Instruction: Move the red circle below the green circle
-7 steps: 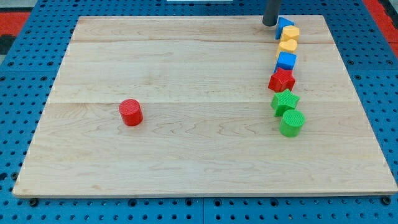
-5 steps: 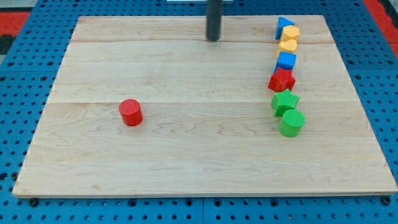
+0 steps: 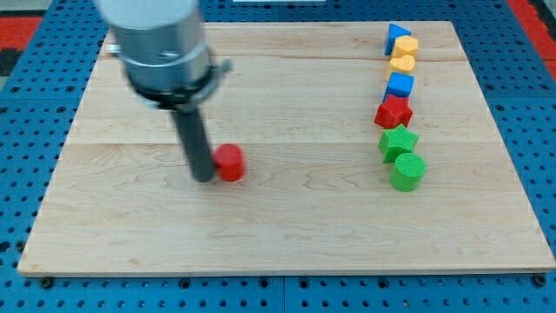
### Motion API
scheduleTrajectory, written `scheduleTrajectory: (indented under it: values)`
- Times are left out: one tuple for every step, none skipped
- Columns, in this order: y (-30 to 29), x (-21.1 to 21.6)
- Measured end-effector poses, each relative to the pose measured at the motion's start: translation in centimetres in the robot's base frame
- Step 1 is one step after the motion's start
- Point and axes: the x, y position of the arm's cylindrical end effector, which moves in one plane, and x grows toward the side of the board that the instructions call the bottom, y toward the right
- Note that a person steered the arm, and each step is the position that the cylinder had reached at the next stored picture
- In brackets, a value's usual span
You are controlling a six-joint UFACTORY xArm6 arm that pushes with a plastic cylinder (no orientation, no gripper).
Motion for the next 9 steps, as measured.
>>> scheduleTrajectory:
  values:
    - [-0.1,-2.4]
    - [0.9,-3.8]
    - [8.6,-0.5]
    - [14.7,2.9]
    - [19.0,4.1]
    - [19.7,4.2]
    - [16.4,5.7]
    - [15.1,7.0]
    - [15.1,7.0]
